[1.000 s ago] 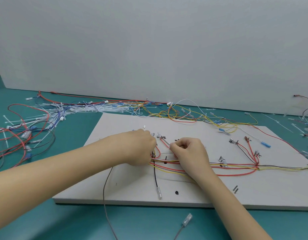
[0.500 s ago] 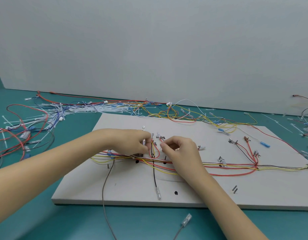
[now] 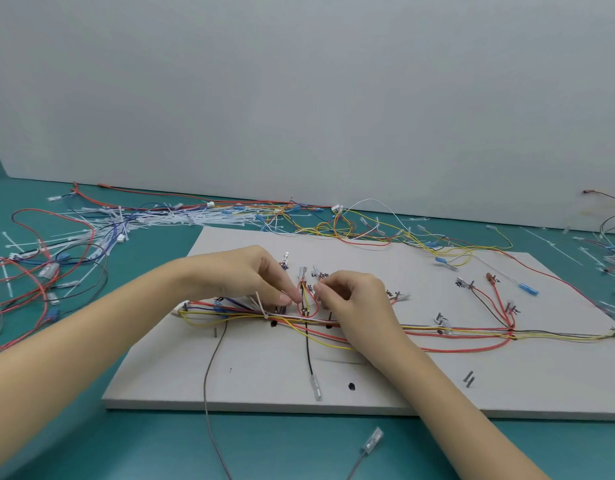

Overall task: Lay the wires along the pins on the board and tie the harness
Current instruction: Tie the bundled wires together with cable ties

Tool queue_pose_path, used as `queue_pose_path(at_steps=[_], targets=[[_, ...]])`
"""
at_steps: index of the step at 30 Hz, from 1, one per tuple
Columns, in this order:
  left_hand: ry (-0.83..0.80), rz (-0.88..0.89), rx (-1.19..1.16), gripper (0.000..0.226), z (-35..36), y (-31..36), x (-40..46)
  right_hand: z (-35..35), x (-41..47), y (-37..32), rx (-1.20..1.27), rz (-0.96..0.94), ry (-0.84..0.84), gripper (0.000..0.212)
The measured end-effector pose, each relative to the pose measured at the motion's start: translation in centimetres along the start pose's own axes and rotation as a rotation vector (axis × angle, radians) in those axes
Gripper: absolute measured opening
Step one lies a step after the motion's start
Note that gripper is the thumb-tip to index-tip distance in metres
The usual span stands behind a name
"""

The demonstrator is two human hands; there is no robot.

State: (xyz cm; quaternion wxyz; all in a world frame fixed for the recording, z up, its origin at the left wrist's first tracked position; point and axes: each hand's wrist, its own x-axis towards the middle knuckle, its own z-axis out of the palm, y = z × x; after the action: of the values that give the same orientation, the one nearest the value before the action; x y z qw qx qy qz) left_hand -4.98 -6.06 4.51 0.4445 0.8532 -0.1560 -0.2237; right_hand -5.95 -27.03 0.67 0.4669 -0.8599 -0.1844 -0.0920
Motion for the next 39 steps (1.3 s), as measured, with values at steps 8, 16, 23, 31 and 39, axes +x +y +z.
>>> queue_pose_path(at_steps=[8, 16, 23, 31, 39], targets=[[0.238, 0.136, -0.087, 0.017, 2.3, -0.4, 0.7, 0.3, -0.1, -0.1, 0.15, 0.031, 0.04, 0.021], [0.433, 0.21, -0.215, 0.014, 4.2, -1.1, 1.1, -0.2, -0.2, 0.0, 0.128, 0.004, -0.013, 0.023], [0.444, 0.249, -0.194, 0.006, 4.5, -1.5, 1.3, -0.2, -0.3, -0.6, 0.253, 0.071, -0.021, 0.026], [0.478, 0.249, -0.188, 0.013, 4.9, -1.3, 1.1, 0.0, -0.4, -0.7, 0.299, 0.088, -0.03, 0.019], [0.541, 0.285, -0.156, 0.021, 5.3, -1.0, 0.8, 0.3, -0.4, -0.8, 0.277, 0.085, 0.017, 0.016]])
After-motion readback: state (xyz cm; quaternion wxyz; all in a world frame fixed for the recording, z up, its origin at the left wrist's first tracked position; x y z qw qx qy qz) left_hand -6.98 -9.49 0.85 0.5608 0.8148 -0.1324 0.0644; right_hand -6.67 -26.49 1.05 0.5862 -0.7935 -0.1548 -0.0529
